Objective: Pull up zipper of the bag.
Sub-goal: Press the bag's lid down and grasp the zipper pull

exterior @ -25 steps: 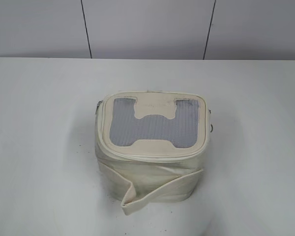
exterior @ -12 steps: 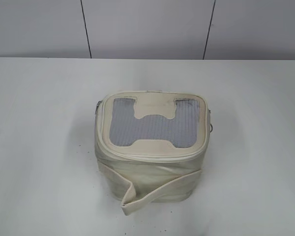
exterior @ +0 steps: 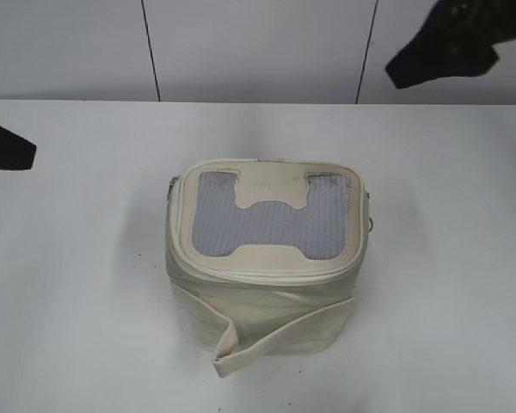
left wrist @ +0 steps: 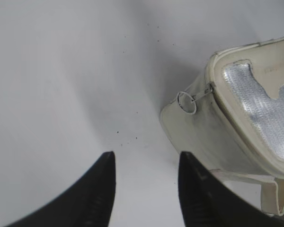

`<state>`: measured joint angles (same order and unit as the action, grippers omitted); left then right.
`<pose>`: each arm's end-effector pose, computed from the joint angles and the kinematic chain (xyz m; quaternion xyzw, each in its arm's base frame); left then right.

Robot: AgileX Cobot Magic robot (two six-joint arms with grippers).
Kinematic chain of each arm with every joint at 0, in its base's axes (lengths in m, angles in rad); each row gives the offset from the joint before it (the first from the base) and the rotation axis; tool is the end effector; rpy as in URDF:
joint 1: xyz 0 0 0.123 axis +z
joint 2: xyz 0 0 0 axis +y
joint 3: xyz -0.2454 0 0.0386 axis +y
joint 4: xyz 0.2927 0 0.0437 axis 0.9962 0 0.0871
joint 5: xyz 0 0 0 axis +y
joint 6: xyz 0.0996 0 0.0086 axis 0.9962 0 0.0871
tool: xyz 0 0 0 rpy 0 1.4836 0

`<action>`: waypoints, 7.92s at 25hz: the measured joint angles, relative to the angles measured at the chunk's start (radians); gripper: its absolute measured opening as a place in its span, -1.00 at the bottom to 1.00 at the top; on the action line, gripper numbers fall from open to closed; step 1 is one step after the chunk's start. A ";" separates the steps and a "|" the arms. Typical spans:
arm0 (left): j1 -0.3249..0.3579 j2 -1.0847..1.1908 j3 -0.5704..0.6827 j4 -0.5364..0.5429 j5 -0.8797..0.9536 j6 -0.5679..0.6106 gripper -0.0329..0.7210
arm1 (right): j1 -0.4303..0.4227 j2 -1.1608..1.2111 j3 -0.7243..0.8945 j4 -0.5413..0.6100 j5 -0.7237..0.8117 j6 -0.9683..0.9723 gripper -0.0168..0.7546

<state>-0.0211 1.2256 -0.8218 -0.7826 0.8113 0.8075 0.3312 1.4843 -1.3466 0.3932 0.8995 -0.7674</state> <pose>0.2878 -0.0573 0.2219 0.1841 0.9042 -0.2247 0.3130 0.3416 0.1492 0.2985 -0.4287 0.8325 0.1136 0.3320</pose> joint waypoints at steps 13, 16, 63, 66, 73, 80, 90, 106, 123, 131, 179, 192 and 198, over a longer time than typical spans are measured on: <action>-0.045 0.355 -0.191 -0.005 0.114 0.099 -0.01 | 0.094 0.566 -0.607 0.190 0.303 -0.148 0.43; -0.101 0.389 -0.232 -0.005 0.119 0.103 -0.01 | 0.130 0.641 -0.664 0.193 0.303 -0.150 0.34; -0.156 0.488 -0.301 -0.087 0.088 0.104 0.02 | 0.180 0.780 -0.611 0.235 0.314 -0.106 0.21; -0.156 0.488 -0.301 -0.087 0.092 0.104 0.02 | 0.180 0.792 -0.613 0.247 0.315 -0.111 0.10; -0.156 0.488 -0.301 -0.081 0.100 0.105 0.16 | 0.180 0.800 -0.614 0.265 0.332 -0.104 -0.78; -0.156 0.488 -0.301 -0.003 0.093 0.158 0.48 | 0.180 0.787 -0.613 0.246 0.332 -0.098 -0.79; -0.183 0.488 -0.301 0.025 0.155 0.234 0.55 | 0.181 0.785 -0.613 0.241 0.332 -0.095 -0.80; -0.291 0.539 -0.302 0.028 0.012 0.080 0.22 | 0.182 0.784 -0.613 0.233 0.332 -0.094 -0.80; -0.293 0.547 -0.302 0.138 0.055 0.083 -0.92 | 0.182 0.783 -0.613 0.227 0.332 -0.087 -0.80; -0.293 0.541 -0.302 0.182 0.074 0.083 0.23 | 0.182 0.783 -0.613 0.226 0.332 -0.086 -0.80; -0.320 0.428 -0.302 0.265 -0.117 -0.090 -0.62 | 0.182 0.780 -0.613 0.205 0.331 -0.075 -0.81; -0.300 0.478 -0.386 -0.069 -0.026 -0.162 -0.05 | 0.182 0.780 -0.613 0.203 0.331 -0.064 -0.81; -0.300 0.548 -0.437 0.006 0.059 -0.376 -0.04 | 0.182 0.780 -0.613 0.203 0.331 -0.054 -0.81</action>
<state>-0.3216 1.7732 -1.2591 -0.7769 0.8700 0.4315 0.5137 2.2648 -1.9597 0.5961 1.2302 -0.8215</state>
